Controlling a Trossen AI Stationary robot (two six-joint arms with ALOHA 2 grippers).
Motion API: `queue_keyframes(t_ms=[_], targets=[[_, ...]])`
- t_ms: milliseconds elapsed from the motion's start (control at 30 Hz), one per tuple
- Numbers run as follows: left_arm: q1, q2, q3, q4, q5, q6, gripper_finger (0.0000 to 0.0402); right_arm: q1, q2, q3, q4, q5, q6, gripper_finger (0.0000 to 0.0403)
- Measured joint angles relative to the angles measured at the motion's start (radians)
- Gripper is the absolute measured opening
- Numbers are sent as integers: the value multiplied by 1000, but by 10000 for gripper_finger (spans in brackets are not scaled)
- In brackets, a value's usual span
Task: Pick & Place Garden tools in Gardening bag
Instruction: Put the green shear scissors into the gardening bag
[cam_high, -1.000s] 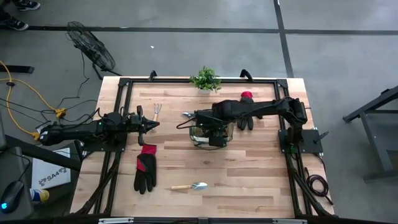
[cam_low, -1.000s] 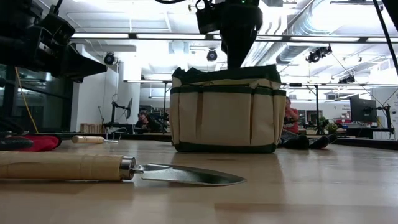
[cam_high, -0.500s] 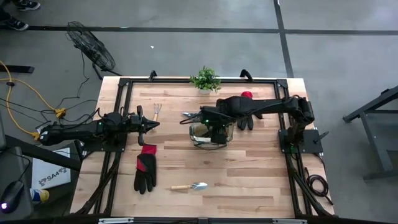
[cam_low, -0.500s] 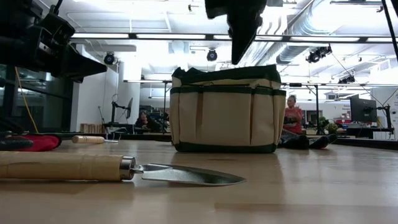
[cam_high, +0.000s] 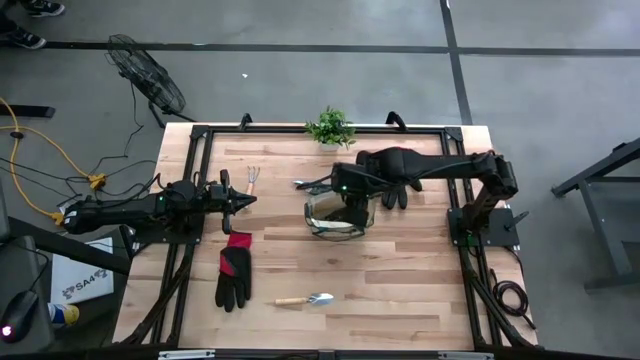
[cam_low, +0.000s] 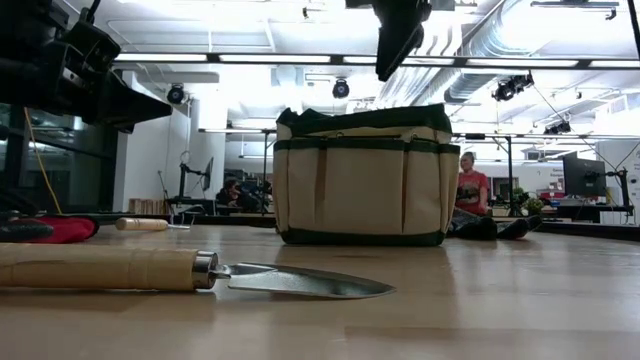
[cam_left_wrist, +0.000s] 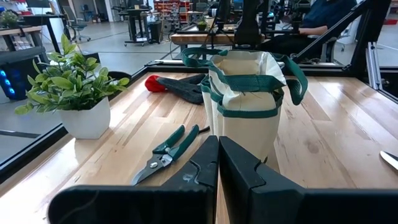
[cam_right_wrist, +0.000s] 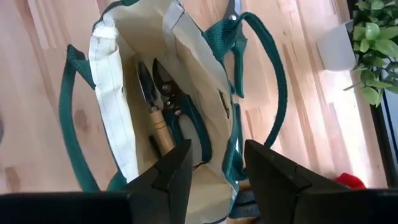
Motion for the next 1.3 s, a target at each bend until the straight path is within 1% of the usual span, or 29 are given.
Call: queue_keyframes(t_ms=[233, 400, 533, 667, 933, 1100, 1167, 1300], targets=[[0, 0, 0, 1, 0, 0, 10, 0, -79, 0, -18, 8, 32, 139], [0, 0, 0, 1, 0, -1, 10, 0, -140, 0, -20, 56, 32, 139], [0, 0, 0, 1, 0, -1, 10, 0, -172, 0, -19, 62, 32, 139], [0, 0, 0, 1, 0, -1, 10, 0, -177, 0, -19, 109, 31, 138], [0, 0, 0, 2, -2, -1, 10, 0, -172, 0, -19, 111, 26, 136], [0, 0, 0, 2, -2, -2, 10, -2, -172, 0, -18, 164, 22, 136], [0, 0, 0, 2, -3, -2, 10, -8, -172, 0, -18, 168, 22, 136], [0, 0, 0, 6, -43, -47, 10, -24, -171, 0, -17, 166, 33, 136]])
